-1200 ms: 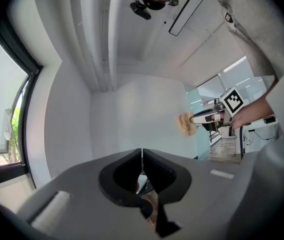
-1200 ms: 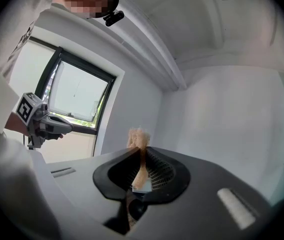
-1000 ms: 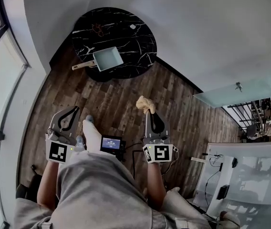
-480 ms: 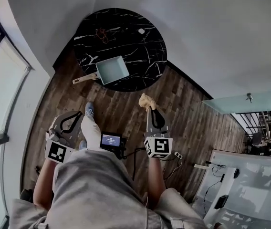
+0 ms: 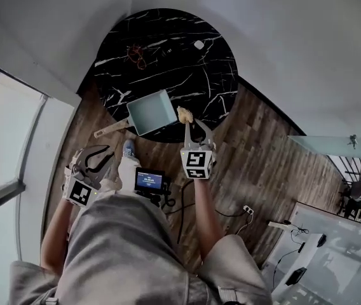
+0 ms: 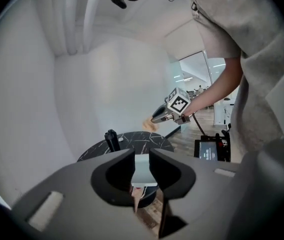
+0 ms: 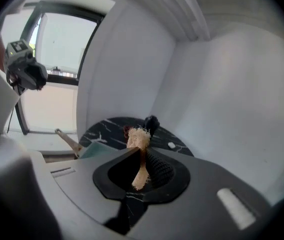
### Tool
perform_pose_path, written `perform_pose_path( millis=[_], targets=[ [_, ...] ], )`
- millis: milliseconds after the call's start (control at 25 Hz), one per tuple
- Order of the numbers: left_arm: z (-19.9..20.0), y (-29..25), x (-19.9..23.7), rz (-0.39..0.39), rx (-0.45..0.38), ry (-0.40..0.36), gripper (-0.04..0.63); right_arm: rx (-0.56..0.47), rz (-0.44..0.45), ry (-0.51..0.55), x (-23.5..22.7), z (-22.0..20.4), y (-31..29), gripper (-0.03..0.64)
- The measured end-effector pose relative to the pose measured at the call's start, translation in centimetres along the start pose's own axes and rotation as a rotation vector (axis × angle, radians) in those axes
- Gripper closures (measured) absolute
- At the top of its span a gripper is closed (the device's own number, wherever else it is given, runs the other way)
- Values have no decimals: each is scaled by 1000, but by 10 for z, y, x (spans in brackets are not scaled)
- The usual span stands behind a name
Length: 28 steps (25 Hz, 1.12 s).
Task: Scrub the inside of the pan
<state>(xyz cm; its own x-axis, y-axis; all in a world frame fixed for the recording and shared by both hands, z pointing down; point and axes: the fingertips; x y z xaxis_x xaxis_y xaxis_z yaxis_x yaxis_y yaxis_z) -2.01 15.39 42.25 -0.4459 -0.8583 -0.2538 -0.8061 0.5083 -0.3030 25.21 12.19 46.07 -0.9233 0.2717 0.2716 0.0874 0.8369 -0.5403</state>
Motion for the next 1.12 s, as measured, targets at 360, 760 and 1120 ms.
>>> perform_pose_path(
  millis=[360, 760, 1120],
  targets=[
    [-121, -58, 24, 129, 339, -68, 439, 299, 84, 127, 1, -68, -146, 569],
    [-205, -85, 24, 60, 517, -48, 408, 486, -23, 287, 2, -74, -193, 569],
    [-240, -94, 8, -13, 564, -73, 365, 591, 76, 358, 45, -90, -217, 561]
  ],
)
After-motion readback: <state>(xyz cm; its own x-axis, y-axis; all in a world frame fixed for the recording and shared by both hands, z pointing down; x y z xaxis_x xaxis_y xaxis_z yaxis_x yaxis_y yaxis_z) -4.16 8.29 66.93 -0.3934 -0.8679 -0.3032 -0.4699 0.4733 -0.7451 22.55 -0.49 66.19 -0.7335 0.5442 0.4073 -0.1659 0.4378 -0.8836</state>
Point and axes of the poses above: the fingertips, and each gripper's own axes: y backward along the fingers, x to its left, z out of its top, and after that the axes turned 9 degrees about z, right-handed
